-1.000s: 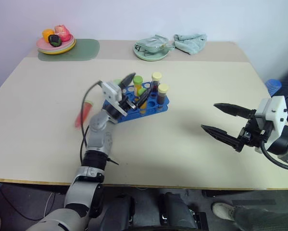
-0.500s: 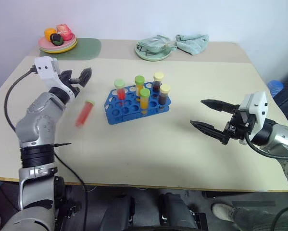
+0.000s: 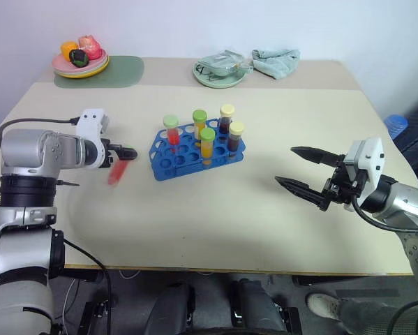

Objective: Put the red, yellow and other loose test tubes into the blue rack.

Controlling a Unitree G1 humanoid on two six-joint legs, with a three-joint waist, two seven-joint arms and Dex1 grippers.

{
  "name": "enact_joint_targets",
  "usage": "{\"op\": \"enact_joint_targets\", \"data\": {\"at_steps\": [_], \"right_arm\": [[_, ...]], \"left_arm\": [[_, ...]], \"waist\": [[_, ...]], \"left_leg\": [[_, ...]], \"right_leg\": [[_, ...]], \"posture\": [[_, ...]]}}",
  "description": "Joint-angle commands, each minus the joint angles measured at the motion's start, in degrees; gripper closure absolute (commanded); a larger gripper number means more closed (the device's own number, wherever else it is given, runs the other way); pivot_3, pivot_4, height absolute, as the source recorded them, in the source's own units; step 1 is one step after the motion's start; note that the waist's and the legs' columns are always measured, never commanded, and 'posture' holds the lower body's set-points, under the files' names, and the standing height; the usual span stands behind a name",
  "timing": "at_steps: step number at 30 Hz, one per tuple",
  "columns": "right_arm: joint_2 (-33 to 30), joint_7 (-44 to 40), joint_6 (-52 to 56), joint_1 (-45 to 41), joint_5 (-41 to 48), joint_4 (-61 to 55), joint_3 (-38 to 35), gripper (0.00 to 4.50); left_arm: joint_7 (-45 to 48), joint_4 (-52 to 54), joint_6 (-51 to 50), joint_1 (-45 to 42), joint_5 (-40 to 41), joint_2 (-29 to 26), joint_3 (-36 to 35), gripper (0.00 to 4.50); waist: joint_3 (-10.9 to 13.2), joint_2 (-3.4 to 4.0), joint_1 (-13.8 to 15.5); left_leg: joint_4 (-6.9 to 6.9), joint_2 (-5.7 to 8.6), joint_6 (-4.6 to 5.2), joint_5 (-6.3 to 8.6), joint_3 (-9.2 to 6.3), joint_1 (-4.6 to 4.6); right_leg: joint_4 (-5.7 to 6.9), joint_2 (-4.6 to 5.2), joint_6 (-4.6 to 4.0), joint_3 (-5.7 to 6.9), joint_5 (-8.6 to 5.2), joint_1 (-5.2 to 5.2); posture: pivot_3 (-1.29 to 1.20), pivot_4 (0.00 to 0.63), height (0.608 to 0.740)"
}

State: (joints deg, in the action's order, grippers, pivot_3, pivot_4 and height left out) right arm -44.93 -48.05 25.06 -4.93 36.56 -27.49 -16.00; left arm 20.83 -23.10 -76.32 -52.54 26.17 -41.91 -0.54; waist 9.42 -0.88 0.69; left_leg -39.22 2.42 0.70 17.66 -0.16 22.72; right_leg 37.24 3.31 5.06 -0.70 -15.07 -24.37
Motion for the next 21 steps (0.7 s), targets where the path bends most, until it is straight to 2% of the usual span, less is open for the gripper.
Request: {"op": "enact_joint_targets", "data": {"at_steps": [1, 7, 9, 11, 14, 15, 18, 21], "right_arm": [[0.10, 0.88, -0.13, 0.61, 0.63, -2.70, -1.70, 0.72], [-0.20, 2.02, 0.94, 2.21, 1.56, -4.59, -2.97, 0.72], [-0.35, 2.45, 1.37, 2.26, 1.77, -5.15, -3.19, 0.72], [-0.42, 2.88, 1.80, 2.33, 2.00, -5.73, -3.31, 0.72], [-0.49, 3.15, 2.39, 2.59, 2.16, -6.36, -3.50, 0.72], [-0.53, 3.14, 2.47, 2.57, 2.16, -6.32, -3.53, 0.72], [-0.57, 3.00, 2.47, 2.37, 2.02, -5.97, -3.54, 0.72], [-0.59, 2.71, 2.34, 2.20, 1.93, -5.57, -3.59, 0.72]], "left_arm": [[-1.16, -6.89, 1.63, -3.98, -4.14, 1.10, 0.10, 0.17], [-1.72, -17.81, 5.87, -9.37, -9.66, 5.15, 1.46, 0.17], [-2.57, -20.68, 7.08, -11.04, -11.09, 6.91, 1.27, 0.68], [-2.90, -22.53, 7.84, -12.14, -12.22, 8.07, 1.05, 1.41], [-2.27, -23.52, 7.19, -12.75, -13.08, 8.70, 0.52, 2.99], [-1.49, -23.27, 6.34, -12.69, -12.83, 8.63, 0.22, 3.38], [0.28, -20.36, 4.10, -11.63, -12.43, 7.79, -0.21, 3.38], [1.98, -13.06, 0.92, -8.97, -10.68, 5.99, -2.48, 3.38]], "waist": [[0.00, 0.00, 0.02], [0.00, 0.00, 0.07], [-0.01, -0.01, 0.09], [-0.01, -0.01, 0.08], [-0.01, 0.00, 0.06], [-0.01, 0.00, 0.04], [-0.01, 0.00, 0.02], [-0.01, -0.01, -0.10]], "left_leg": [[0.00, 0.00, 0.00, 0.00, 0.00, 0.01], [-0.01, 0.01, 0.00, 0.00, 0.00, 0.10], [-0.01, 0.01, 0.00, 0.00, 0.00, 0.11], [-0.02, 0.02, 0.00, 0.00, 0.00, 0.12], [-0.02, 0.02, 0.00, 0.00, 0.00, 0.14], [-0.02, 0.02, 0.00, 0.00, 0.00, 0.14], [-0.02, 0.02, 0.00, 0.00, 0.00, 0.14], [-0.02, 0.02, -0.01, 0.00, 0.00, 0.18]], "right_leg": [[-0.01, 0.00, 0.00, 0.00, 0.00, -0.01], [-0.02, 0.01, 0.01, 0.00, 0.00, -0.06], [-0.01, 0.01, 0.00, 0.00, 0.00, -0.09], [-0.01, 0.01, 0.01, 0.00, 0.00, -0.09], [0.00, 0.02, 0.01, 0.00, 0.00, -0.11], [0.01, 0.02, 0.01, 0.00, 0.00, -0.11], [0.02, 0.02, 0.01, 0.00, 0.00, -0.11], [0.02, 0.02, 0.01, 0.00, 0.00, -0.15]], "posture": [[0.00, 0.150, 0.740], [0.00, 0.150, 0.740], [0.00, 0.150, 0.740], [0.00, 0.150, 0.740], [0.00, 0.150, 0.740], [0.00, 0.150, 0.740], [0.00, 0.150, 0.740], [0.00, 0.150, 0.740]]}}
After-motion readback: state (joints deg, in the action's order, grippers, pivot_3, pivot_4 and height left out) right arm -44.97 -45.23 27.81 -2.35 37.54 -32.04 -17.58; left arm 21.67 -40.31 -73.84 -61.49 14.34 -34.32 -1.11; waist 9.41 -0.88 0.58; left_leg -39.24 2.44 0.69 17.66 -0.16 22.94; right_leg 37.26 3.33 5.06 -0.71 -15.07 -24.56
